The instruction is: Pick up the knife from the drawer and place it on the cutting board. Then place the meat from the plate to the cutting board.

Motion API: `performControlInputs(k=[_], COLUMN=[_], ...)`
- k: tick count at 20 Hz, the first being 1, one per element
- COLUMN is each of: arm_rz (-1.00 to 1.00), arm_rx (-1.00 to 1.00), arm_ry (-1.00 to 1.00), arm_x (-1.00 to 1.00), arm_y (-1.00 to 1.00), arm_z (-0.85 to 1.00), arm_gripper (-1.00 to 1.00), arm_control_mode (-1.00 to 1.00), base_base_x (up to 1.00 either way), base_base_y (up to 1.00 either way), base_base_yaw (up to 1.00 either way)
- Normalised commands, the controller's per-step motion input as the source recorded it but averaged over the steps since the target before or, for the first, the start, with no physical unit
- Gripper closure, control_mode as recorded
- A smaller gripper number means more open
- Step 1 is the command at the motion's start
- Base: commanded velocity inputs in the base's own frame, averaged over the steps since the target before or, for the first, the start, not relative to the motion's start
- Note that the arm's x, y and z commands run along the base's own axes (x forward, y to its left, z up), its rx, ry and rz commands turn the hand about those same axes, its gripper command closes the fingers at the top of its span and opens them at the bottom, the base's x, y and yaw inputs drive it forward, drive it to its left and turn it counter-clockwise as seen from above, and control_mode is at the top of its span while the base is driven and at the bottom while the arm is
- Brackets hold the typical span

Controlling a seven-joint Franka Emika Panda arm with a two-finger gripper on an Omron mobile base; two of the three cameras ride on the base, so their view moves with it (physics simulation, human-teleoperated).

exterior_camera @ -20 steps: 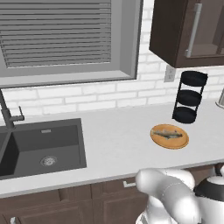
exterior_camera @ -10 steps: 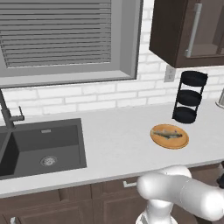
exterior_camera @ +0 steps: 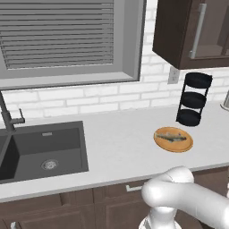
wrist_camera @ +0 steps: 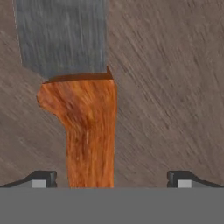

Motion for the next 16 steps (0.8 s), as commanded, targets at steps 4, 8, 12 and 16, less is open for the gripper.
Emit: performControlInputs(k=[4, 8, 12, 16], arm_rz=[0.00, 0.00, 0.00, 0.00], arm_rx=[0.01, 0.01, 0.00, 0.01], arm_ry=[0.00, 0.00, -0.02, -0.04], arm_x=[0.00, -0.03, -0.15, -0.27], arm_y=[0.15, 0.01, 0.03, 0.00], arm_z=[-0.27, -0.29, -0.41, -0.10], arm_gripper=[-1.00, -1.00, 1.00, 1.00], arm_control_mode=[-1.00, -1.00, -1.00, -1.00], base_base_x=[0.00, 0.00, 0.00, 0.00], base_base_y=[0.00, 0.00, 0.00, 0.00], base_base_yaw=[0.00, 0.00, 0.00, 0.00])
